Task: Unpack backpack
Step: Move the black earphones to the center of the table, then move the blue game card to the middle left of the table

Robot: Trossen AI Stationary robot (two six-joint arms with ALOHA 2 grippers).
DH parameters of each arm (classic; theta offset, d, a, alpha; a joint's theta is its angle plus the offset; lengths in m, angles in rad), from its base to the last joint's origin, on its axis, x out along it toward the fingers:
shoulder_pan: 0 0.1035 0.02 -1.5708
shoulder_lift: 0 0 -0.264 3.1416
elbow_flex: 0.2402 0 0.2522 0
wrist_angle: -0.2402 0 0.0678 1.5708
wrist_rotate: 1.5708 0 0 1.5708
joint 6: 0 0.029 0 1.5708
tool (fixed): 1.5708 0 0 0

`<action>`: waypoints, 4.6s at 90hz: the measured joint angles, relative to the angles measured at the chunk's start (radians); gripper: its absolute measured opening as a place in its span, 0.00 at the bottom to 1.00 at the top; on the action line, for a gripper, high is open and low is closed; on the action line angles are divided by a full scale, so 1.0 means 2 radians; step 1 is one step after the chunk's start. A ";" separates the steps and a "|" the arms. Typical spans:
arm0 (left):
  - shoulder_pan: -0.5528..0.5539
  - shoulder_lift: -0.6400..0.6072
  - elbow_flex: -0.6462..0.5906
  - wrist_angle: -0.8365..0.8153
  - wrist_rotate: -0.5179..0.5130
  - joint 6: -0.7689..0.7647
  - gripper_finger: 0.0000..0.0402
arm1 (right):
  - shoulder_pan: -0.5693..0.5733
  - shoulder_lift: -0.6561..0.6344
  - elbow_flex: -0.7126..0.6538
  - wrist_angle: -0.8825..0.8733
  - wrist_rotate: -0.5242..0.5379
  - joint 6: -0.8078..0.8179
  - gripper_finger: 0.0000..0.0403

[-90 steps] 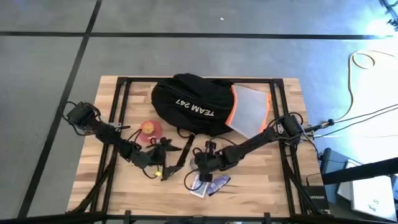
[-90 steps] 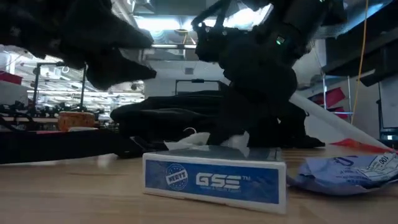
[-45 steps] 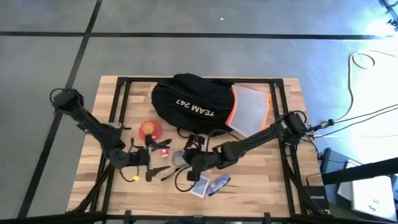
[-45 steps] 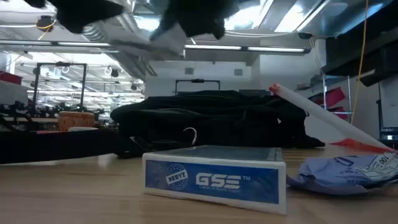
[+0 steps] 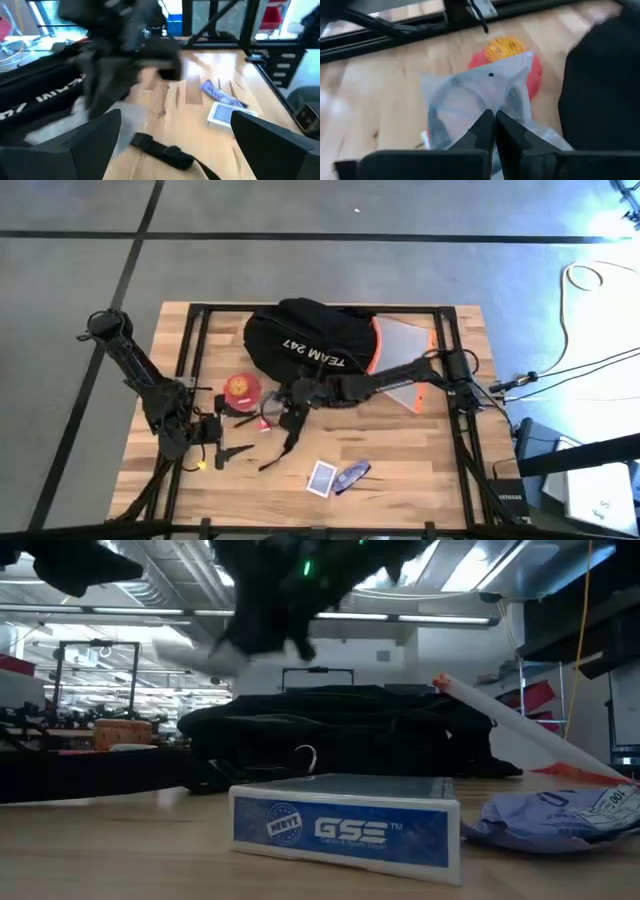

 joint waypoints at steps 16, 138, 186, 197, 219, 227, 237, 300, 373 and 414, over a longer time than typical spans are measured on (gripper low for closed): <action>-0.001 0.000 0.000 -0.025 0.003 -0.019 0.90 | -0.032 0.035 0.000 0.041 -0.013 0.012 0.00; 0.010 0.001 -0.004 -0.052 -0.009 -0.083 0.90 | 0.150 -0.095 0.001 -0.182 0.215 0.000 0.72; 0.033 0.001 -0.004 -0.049 -0.010 -0.093 0.90 | 0.257 -0.052 -0.021 -0.269 0.092 -0.189 0.72; 0.038 0.001 -0.004 -0.049 -0.009 -0.093 0.90 | 0.242 -0.040 -0.007 -0.270 0.088 -0.299 0.72; 0.042 0.001 -0.004 -0.049 -0.006 -0.095 0.90 | 0.210 -0.004 0.020 -0.249 -0.001 -0.436 0.76; 0.042 0.001 -0.004 -0.049 -0.006 -0.097 0.90 | 0.203 0.004 0.045 -0.267 -0.031 -0.436 0.80; 0.042 0.001 -0.004 -0.049 -0.006 -0.096 0.90 | 0.194 0.015 0.071 -0.273 -0.045 -0.418 0.85; 0.045 0.000 -0.004 -0.049 -0.007 -0.096 0.90 | 0.193 0.053 0.079 -0.336 -0.098 -0.461 0.91; 0.045 0.000 -0.004 -0.052 -0.006 -0.096 0.90 | 0.150 0.064 0.079 -0.292 -0.200 -0.444 0.91; 0.045 0.000 -0.004 -0.053 -0.006 -0.096 0.90 | 0.150 0.080 0.081 -0.285 -0.217 -0.416 0.91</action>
